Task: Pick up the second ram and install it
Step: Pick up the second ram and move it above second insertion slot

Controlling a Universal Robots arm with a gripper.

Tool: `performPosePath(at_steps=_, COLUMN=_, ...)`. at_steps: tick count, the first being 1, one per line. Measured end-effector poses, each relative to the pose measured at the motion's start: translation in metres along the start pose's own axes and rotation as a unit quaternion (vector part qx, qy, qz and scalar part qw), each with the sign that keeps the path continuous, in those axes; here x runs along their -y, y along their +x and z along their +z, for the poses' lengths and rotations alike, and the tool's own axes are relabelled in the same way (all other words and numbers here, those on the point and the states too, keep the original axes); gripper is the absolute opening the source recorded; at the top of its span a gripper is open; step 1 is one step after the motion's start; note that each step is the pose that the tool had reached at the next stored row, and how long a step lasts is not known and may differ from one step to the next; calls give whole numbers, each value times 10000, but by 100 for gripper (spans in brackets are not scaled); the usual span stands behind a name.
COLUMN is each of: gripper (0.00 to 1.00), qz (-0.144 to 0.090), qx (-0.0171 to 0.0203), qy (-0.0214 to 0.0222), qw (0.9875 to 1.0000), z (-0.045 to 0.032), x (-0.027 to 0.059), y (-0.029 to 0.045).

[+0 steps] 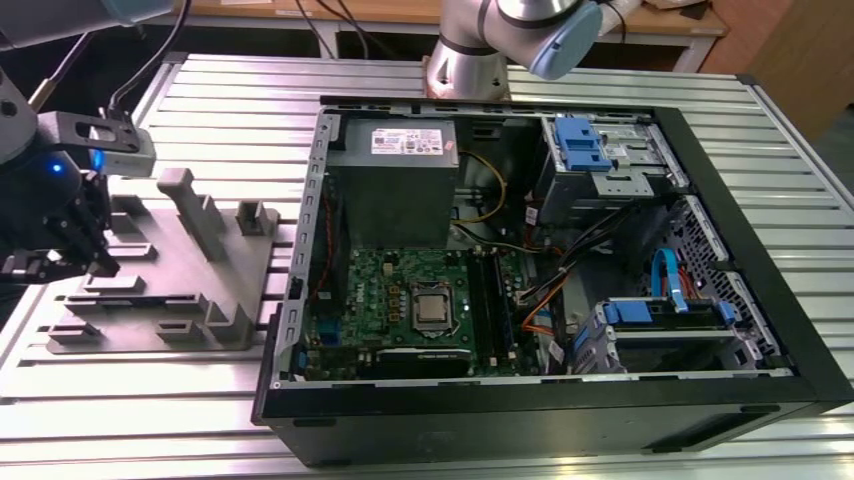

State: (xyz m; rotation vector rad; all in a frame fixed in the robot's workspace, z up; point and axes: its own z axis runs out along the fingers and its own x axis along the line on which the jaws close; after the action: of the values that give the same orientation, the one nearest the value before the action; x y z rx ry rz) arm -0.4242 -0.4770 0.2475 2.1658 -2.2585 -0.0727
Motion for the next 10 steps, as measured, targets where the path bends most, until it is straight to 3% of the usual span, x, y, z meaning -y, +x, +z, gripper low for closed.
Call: performPosePath(at_steps=10, gripper=7, qz=-131, qx=-6, qy=-3, qw=9999, z=102, x=-3, y=23)
